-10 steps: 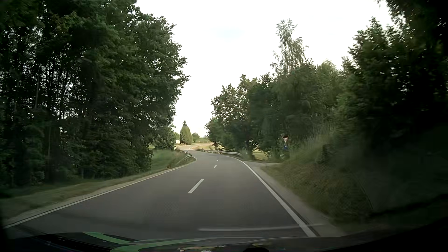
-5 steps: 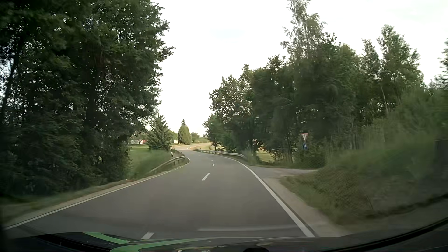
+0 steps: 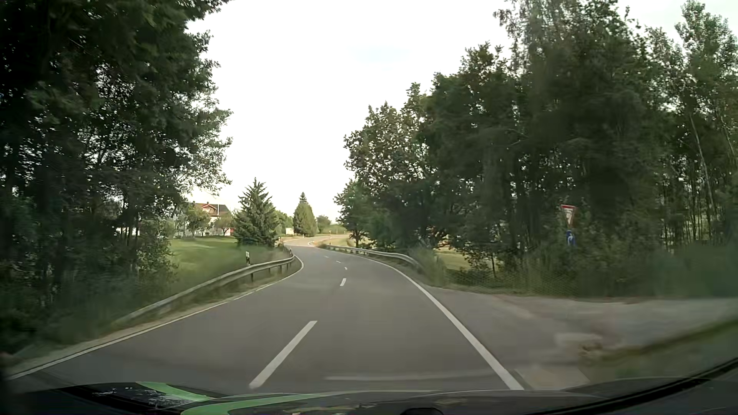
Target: Follow the waypoints while adhering to traffic rules and regulations
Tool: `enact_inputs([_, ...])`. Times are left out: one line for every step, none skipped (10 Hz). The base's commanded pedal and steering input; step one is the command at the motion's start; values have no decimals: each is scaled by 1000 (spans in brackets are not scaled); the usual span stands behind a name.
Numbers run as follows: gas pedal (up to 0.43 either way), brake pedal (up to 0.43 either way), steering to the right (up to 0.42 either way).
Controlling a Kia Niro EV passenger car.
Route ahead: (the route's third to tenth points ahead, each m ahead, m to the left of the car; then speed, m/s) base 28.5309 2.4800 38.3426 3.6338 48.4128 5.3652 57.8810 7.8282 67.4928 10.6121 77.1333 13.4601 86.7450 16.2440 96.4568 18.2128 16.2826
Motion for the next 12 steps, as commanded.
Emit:
enact_inputs([157, 0, -13])
enact_inputs([157, 0, -16])
enact_inputs([157, 0, -20])
enact_inputs([150, 0, -22])
enact_inputs([150, 0, -22])
enact_inputs([150, 0, -22])
enact_inputs([150, 0, -21])
enact_inputs([150, 0, -21])
enact_inputs([150, 0, -21])
enact_inputs([150, 0, -21])
enact_inputs([150, 0, -21])
enact_inputs([150, 0, -20])
